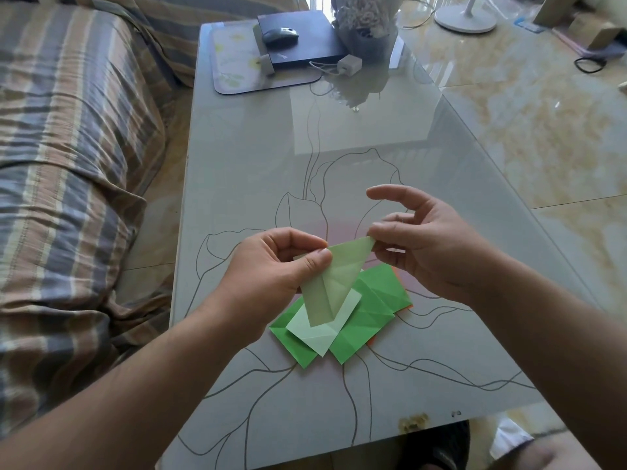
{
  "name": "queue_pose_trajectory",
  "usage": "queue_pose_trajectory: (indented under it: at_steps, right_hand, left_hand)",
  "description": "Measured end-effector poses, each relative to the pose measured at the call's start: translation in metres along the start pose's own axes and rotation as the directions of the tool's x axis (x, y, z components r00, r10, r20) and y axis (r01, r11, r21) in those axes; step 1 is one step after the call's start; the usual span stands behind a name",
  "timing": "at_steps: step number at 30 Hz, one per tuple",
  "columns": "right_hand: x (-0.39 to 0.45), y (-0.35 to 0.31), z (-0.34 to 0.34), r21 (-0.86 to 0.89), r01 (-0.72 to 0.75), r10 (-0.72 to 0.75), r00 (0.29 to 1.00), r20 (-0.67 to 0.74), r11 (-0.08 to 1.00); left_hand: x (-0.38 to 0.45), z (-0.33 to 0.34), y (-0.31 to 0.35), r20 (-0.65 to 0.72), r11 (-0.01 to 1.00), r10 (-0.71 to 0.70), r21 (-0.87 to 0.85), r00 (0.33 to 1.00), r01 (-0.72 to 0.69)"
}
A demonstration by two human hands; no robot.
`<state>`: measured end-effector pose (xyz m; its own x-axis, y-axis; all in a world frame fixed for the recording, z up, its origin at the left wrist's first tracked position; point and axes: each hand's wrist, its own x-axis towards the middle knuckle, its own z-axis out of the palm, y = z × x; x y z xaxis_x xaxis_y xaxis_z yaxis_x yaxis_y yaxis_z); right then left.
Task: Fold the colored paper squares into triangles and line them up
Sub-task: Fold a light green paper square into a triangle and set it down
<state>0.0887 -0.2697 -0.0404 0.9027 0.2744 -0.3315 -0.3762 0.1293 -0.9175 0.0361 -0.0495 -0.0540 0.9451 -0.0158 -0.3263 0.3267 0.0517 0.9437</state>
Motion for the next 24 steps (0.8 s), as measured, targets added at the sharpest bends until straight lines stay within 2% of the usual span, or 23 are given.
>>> queue_pose_trajectory:
  at_steps: [5,8,10,12,14,15,17,21,24]
  right_hand:
    - [0.000,0.001,-0.006,-0.124,0.073,-0.076,0.997,-0.020,0.990]
    - [-0.003,-0.003,-0.006,-0.306,0.090,-0.086,0.996,0.028,0.948]
    - [-0.007,-0.002,-0.004,-0.468,0.124,-0.078,0.990,0.117,0.875]
    - [-0.011,0.007,0.001,-0.673,0.163,-0.011,0.974,0.225,0.721]
    - [-0.013,0.019,0.008,-0.767,0.172,0.054,0.964,0.260,0.619]
    - [-0.013,0.023,0.011,-0.761,0.167,0.060,0.964,0.261,0.626]
    - [-0.012,0.026,0.014,-0.680,0.140,0.039,0.970,0.241,0.720]
    - [-0.006,0.019,0.009,-0.336,0.054,-0.021,0.994,0.103,0.940]
    - [-0.004,0.017,0.010,-0.137,0.041,-0.033,0.998,0.059,0.990]
  left_hand:
    - [0.002,0.000,0.000,0.044,1.000,-0.014,0.007,0.999,0.014]
    - [0.001,-0.002,0.000,0.067,0.998,-0.017,0.069,0.998,0.013]
    - [-0.001,-0.001,-0.001,0.100,0.988,-0.008,0.153,0.995,-0.008]
    - [-0.003,0.000,-0.001,0.140,0.968,0.017,0.245,0.990,-0.051]
    - [-0.006,0.002,0.000,0.177,0.957,0.021,0.281,0.984,-0.071]
    - [-0.006,0.002,0.000,0.186,0.960,0.018,0.272,0.982,-0.069]
    - [-0.005,0.002,0.002,0.178,0.972,0.013,0.230,0.984,-0.054]
    - [0.002,-0.004,0.004,0.093,0.996,-0.013,0.091,0.996,0.004]
    - [0.004,-0.004,0.004,0.077,0.999,-0.039,-0.031,0.996,0.042]
